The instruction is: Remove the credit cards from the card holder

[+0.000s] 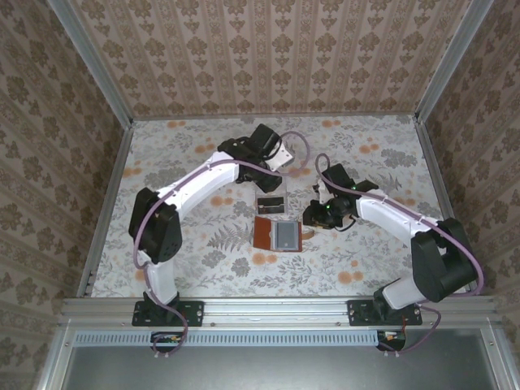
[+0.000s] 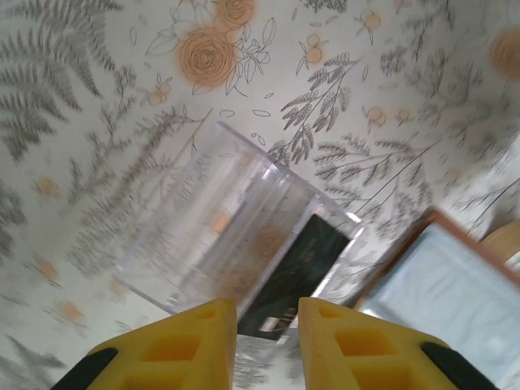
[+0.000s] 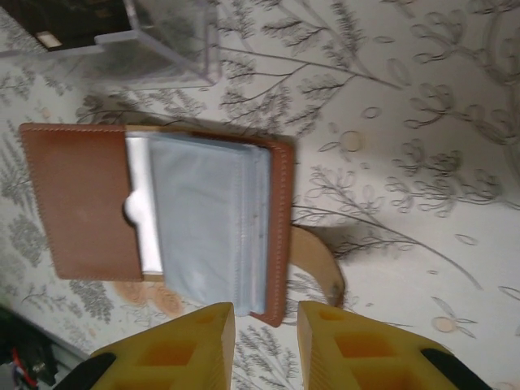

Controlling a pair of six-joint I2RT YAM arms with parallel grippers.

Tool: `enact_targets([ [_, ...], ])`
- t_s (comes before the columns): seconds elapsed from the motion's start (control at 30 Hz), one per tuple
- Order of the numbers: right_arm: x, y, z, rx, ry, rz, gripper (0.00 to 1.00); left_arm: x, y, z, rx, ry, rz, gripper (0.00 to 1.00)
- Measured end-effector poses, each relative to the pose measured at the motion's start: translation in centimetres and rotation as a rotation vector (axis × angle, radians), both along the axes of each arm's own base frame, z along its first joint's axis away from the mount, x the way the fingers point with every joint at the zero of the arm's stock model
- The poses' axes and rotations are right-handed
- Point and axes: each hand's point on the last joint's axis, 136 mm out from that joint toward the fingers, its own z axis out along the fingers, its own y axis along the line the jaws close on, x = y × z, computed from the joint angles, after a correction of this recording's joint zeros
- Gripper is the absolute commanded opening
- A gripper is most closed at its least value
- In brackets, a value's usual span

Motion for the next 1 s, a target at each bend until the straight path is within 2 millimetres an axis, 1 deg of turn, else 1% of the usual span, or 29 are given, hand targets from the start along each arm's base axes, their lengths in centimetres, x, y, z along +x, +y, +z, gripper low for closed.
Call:
enact_targets([
  [0.07,0.0,0.6,-0.4,0.016,0.009,0.008,0.29,-0.7,0.0,-0.4,-0.057,0.06,0.091,0.26],
  [0.17,0.1,1.0,-1.2,0.028,0.025,0.017,0.29,-1.9,0.0,-1.7,-0.121,0.159,0.211,0.26],
  [0.33,-0.1,0.9,-2.8,0.007,0.058,0.016,0.29,-4.5,0.0,-4.4,-0.172,0.296,0.355,0.26],
  [0.4,-0.2,0.4,-3.5,-0.02,0.065,0.013,0.29,-5.9,-0.8,-5.0,-0.181,0.333,0.382,0.26],
  [0.5,-0.2,-0.2,-4.2,-0.058,0.062,0.011,0.29,-7.7,-2.4,-5.3,-0.199,0.364,0.391,0.27],
  [0.6,-0.4,-0.7,-5.0,-0.091,0.069,0.015,0.28,-9.3,-4.1,-5.5,-0.227,0.392,0.391,0.28],
  [0.67,-0.7,-0.9,-5.6,-0.104,0.082,0.017,0.28,-10.1,-4.8,-5.8,-0.241,0.417,0.398,0.28],
  [0.77,-1.1,-1.2,-6.2,-0.117,0.099,0.019,0.28,-10.5,-5.4,-6.7,-0.25,0.451,0.426,0.29],
  [1.0,-1.1,-1.2,-6.3,-0.117,0.099,0.019,0.28,-11.1,-5.8,-9.6,-0.253,0.528,0.491,0.29],
])
